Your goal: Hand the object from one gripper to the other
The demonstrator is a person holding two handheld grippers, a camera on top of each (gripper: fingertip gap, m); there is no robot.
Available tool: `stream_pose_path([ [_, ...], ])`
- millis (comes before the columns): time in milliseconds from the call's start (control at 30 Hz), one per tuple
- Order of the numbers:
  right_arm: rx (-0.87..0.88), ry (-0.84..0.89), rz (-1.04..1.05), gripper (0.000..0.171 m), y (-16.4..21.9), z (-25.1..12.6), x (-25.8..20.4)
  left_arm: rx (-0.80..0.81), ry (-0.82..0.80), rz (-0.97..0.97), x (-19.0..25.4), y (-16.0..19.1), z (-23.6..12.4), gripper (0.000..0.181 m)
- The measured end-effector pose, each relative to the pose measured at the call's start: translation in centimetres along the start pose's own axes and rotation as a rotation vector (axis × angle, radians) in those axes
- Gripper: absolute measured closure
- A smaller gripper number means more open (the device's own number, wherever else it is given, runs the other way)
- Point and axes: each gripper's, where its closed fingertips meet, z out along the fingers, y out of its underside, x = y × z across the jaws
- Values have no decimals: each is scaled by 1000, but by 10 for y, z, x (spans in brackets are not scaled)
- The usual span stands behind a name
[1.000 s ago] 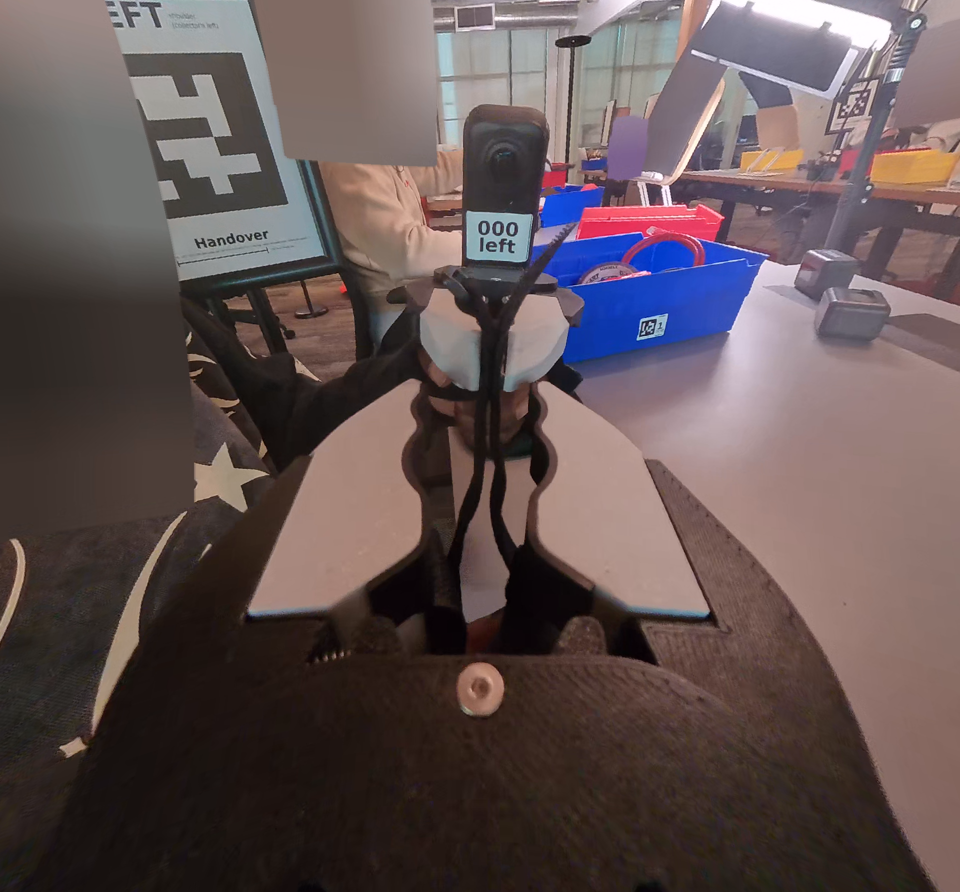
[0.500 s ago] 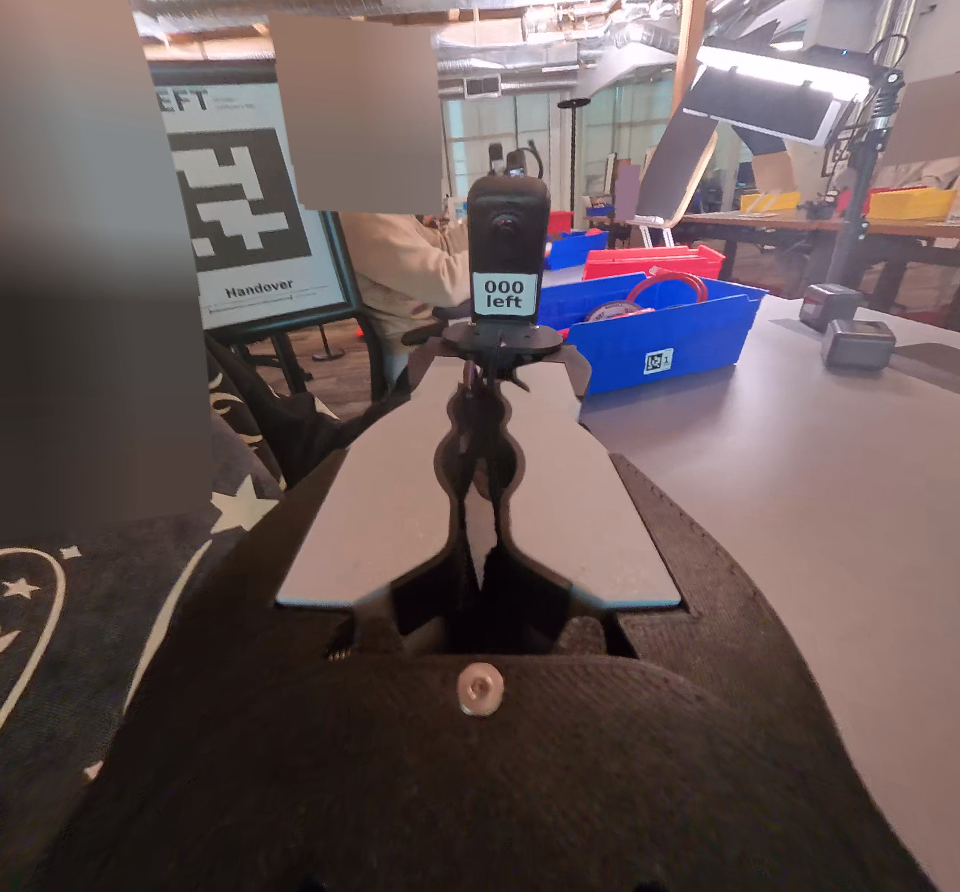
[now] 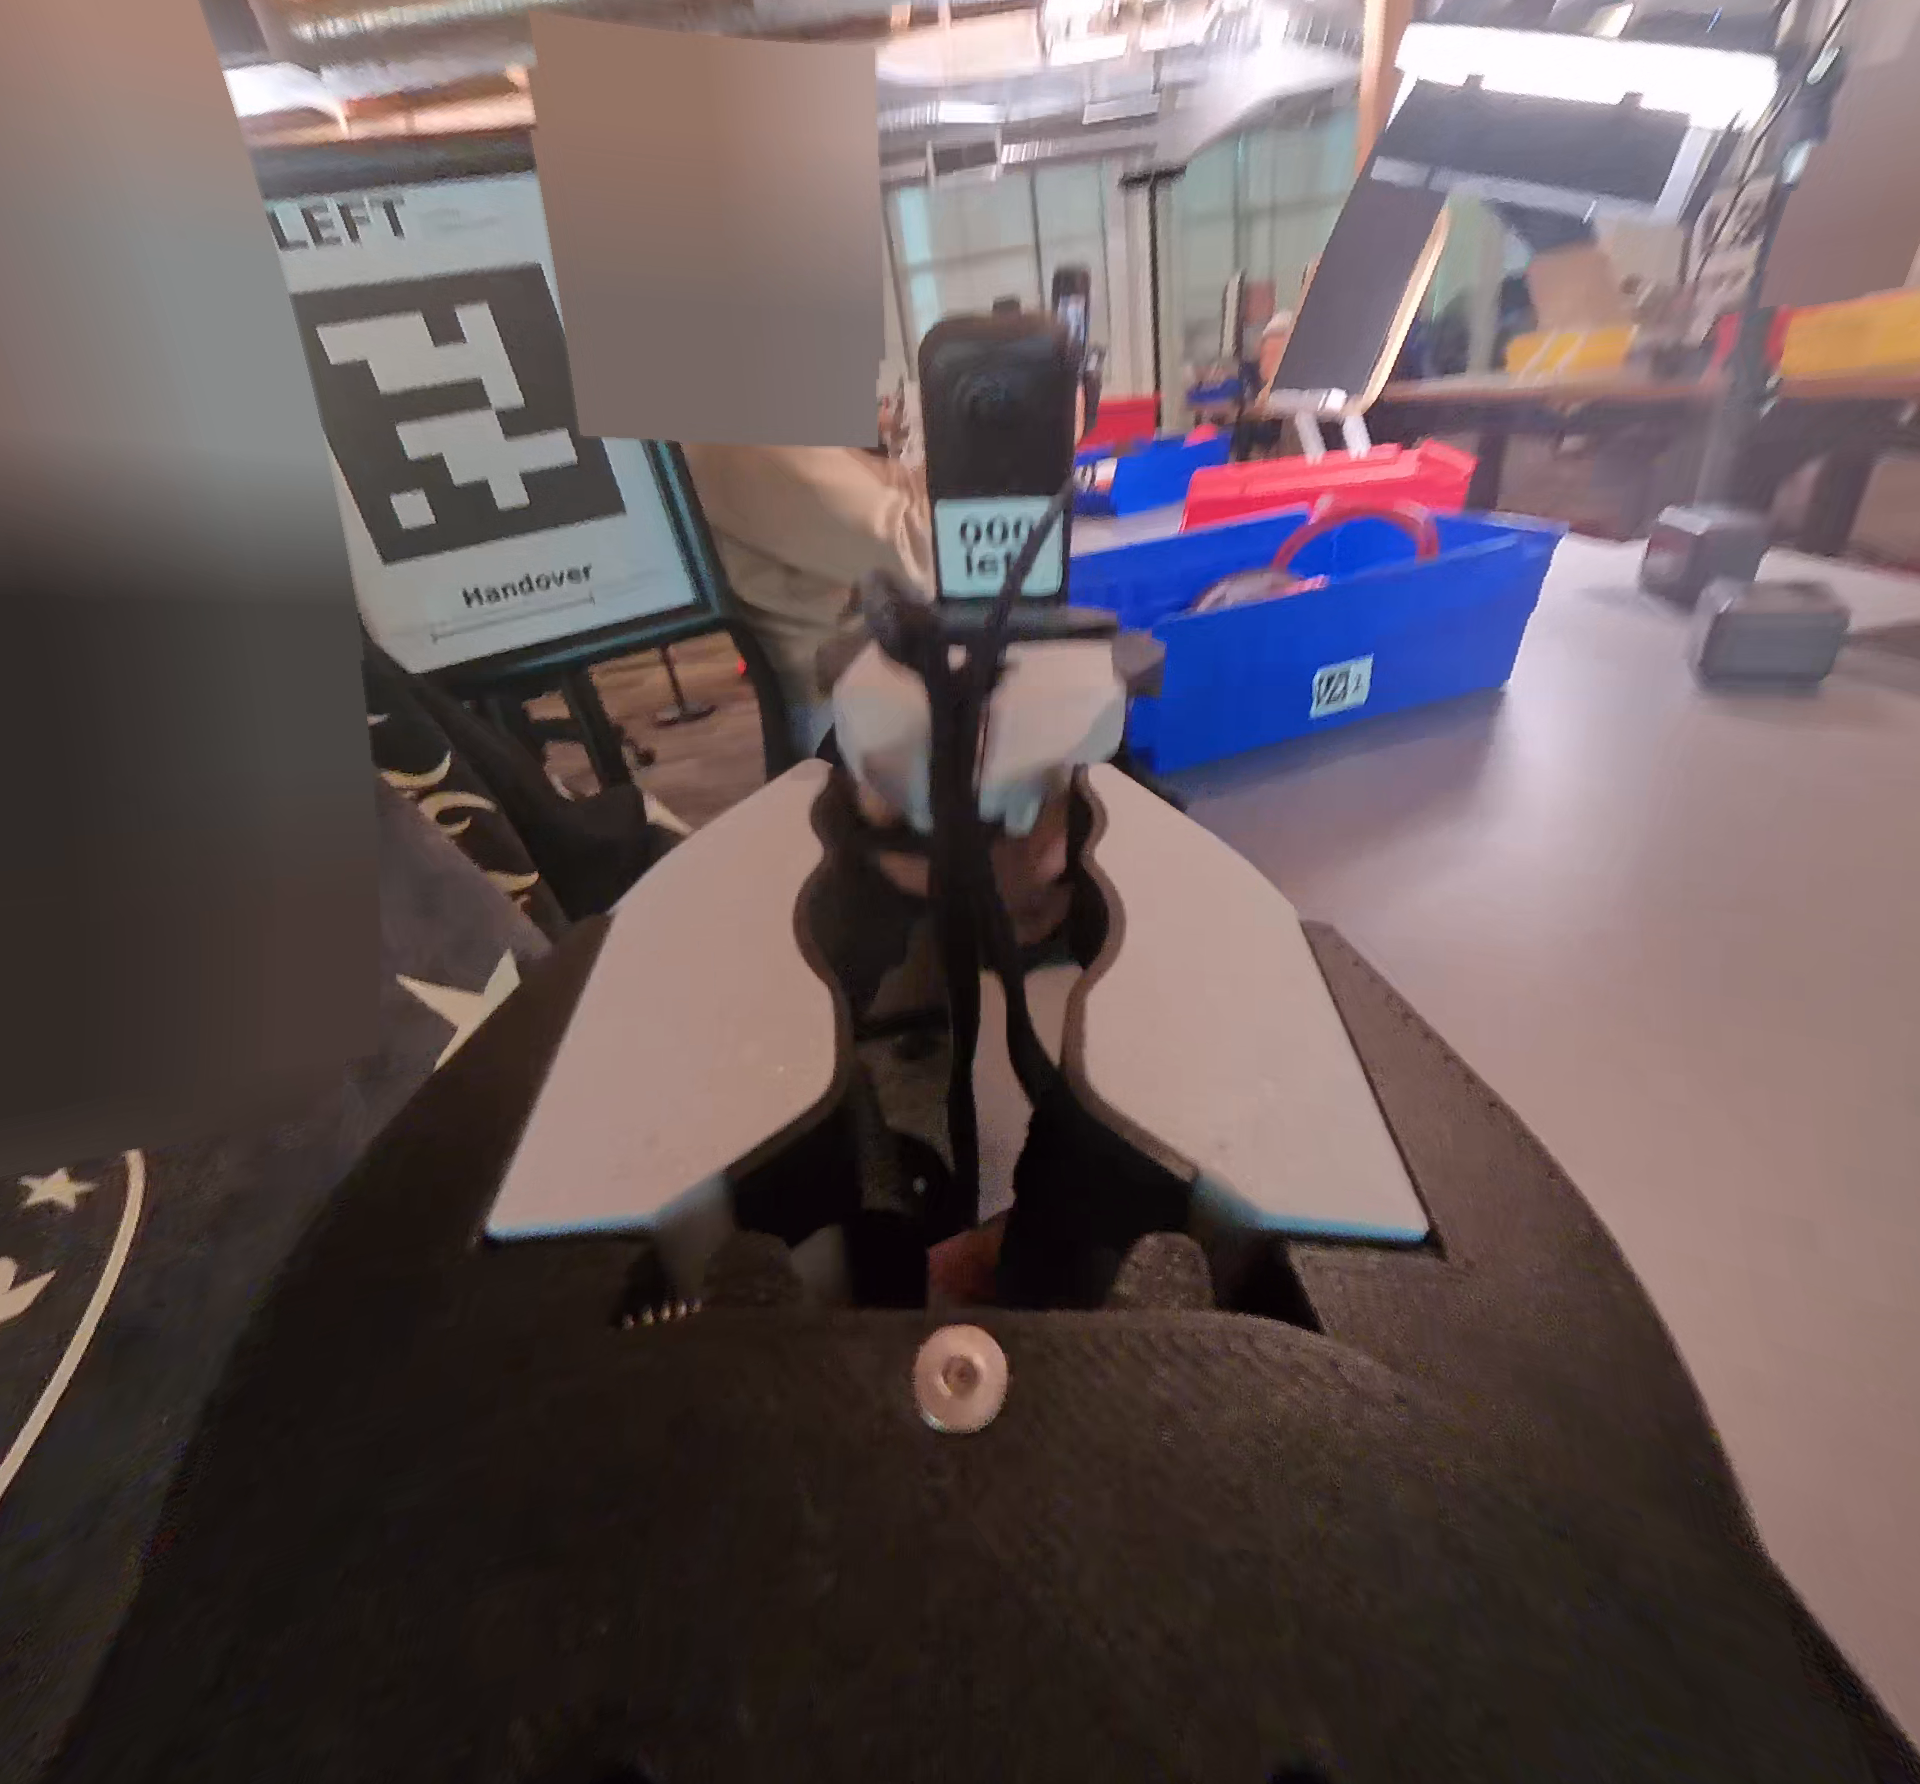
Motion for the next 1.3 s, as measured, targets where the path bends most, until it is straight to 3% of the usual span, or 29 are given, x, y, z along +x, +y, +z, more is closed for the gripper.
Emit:
stream_pose_path([
  [100,-88,-40,61,132,19,6,1,41,-8,-27,-4,-8,-8,177],
  [200,-97,-65,58,165,24,10,-1,29,-10,-34,-4,-8,-8,176],
  [267,-86,-67,50,165,22,9,-2,34,-23,-43,-6,-8,-8,172],
  [400,-14,-38,53,165,7,1,1,-20,-35,-81,-11,3,-6,142],
  [533,18,33,20,165,-3,-6,8,-105,-17,-62,-7,17,1,145],
  [633,29,40,14,165,-6,-8,7,-117,-41,1,-7,20,5,176],
  [733,42,40,11,164,-9,-7,5,-94,-40,16,-5,16,5,176],
  [800,40,61,21,142,-7,-6,8,-25,-14,-19,-4,6,1,176],
  [867,-10,40,52,136,2,-4,9,43,9,-69,-4,-5,-4,176],
  [967,-78,-26,98,145,17,4,4,73,19,-104,-6,-9,-9,175],
  [1033,-77,-53,77,164,20,7,0,66,29,-116,-4,-7,-7,176],
  [1167,-54,-42,65,165,13,4,-1,66,0,-110,-8,-7,-7,160],
  [1233,7,-24,68,165,2,-1,1,20,-16,-113,-11,0,-5,143],
  [1300,33,19,64,165,-5,-7,7,-35,-14,-106,-11,8,-2,141],
])
